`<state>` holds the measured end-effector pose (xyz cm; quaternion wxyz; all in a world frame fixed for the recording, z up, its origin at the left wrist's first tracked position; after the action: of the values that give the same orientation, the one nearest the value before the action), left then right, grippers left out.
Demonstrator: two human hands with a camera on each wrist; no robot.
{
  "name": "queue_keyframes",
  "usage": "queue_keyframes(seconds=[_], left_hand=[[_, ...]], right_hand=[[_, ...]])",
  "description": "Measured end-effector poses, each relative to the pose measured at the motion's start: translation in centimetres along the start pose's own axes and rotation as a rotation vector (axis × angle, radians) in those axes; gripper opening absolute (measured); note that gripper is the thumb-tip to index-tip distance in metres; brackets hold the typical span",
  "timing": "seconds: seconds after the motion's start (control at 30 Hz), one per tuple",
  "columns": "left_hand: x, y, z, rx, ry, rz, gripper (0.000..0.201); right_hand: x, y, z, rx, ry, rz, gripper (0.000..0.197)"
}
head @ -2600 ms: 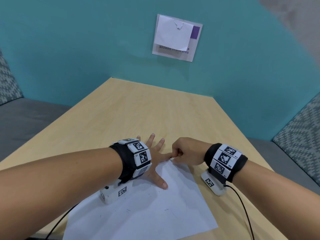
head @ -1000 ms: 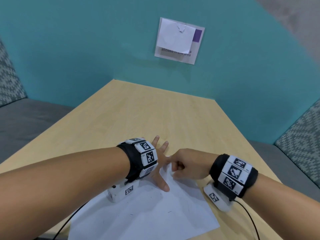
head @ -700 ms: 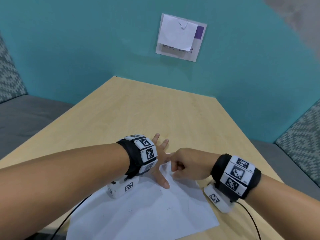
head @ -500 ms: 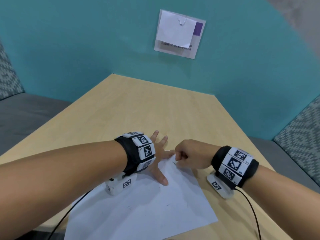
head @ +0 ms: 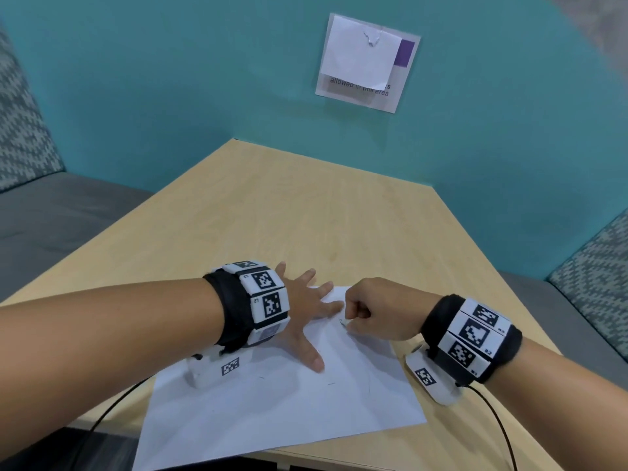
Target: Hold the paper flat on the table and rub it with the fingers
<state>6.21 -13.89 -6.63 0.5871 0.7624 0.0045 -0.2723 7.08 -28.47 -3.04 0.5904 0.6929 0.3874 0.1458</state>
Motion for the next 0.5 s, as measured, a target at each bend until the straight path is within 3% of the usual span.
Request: queue_keyframes(seconds=[0.13,0.3,0.43,0.5], left_hand=[[-0.2,0.2,0.2,-0.042,-0.022,0.031,0.103],[0.3,-0.4,-0.1,-0.033,-0.006,0.039,0.109],[0.2,-0.4,-0.2,-0.098,-0.006,0.05,0.099],[0.5,-0.6,-0.3,-0.078,-0.005,0.047,0.105]], right_hand=[[-0.5,-1.6,-2.9,0.044,0.14,-0.087,0.011],[0.2,0.6,-0.6,-0.045,0.029,-0.013,0.012],[0.2,-1.2,-3.1,-0.024,0.15,-0.111,0.016],[0.6,-0.3,-2.0,-0.051,0.099,-0.059,0.013]])
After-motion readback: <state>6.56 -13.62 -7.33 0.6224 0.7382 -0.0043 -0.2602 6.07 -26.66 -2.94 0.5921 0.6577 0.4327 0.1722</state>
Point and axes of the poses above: each hand's wrist, its own x-axis towards the middle knuckle, its own y-axis out of the back of the hand, z = x × y, the point moved 4 cm from there along x, towards the middle knuckle, and after that the axes turned 14 degrees about y, right-handed, at the moved point
